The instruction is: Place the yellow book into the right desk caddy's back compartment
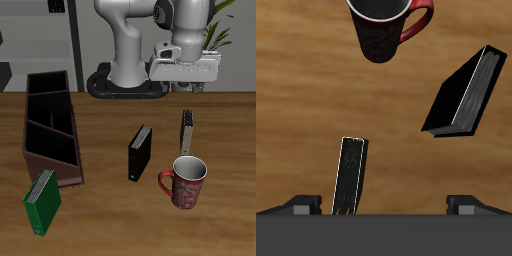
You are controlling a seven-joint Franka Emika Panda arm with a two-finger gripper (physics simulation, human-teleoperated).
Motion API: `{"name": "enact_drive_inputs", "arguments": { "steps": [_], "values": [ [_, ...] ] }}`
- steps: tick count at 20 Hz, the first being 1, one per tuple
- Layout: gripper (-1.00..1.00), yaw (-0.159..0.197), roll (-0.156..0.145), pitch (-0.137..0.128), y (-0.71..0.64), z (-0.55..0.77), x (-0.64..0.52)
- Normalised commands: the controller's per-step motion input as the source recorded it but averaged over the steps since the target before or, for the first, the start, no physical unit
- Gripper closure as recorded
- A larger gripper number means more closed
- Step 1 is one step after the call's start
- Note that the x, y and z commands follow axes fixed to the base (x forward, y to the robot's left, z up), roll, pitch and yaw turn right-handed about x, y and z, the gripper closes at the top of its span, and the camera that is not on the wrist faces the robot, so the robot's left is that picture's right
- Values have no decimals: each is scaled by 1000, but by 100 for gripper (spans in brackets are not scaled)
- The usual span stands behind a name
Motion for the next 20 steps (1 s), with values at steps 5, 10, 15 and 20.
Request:
{"name": "enact_drive_inputs", "arguments": {
  "steps": [5,10,15,20],
  "values": [
    [-100,8,-5,2,73,-189,24],
    [-100,-8,12,-38,157,-210,-129],
    [-100,14,26,-38,262,-283,-177],
    [-100,21,13,-25,108,-273,-51]
  ]
}}
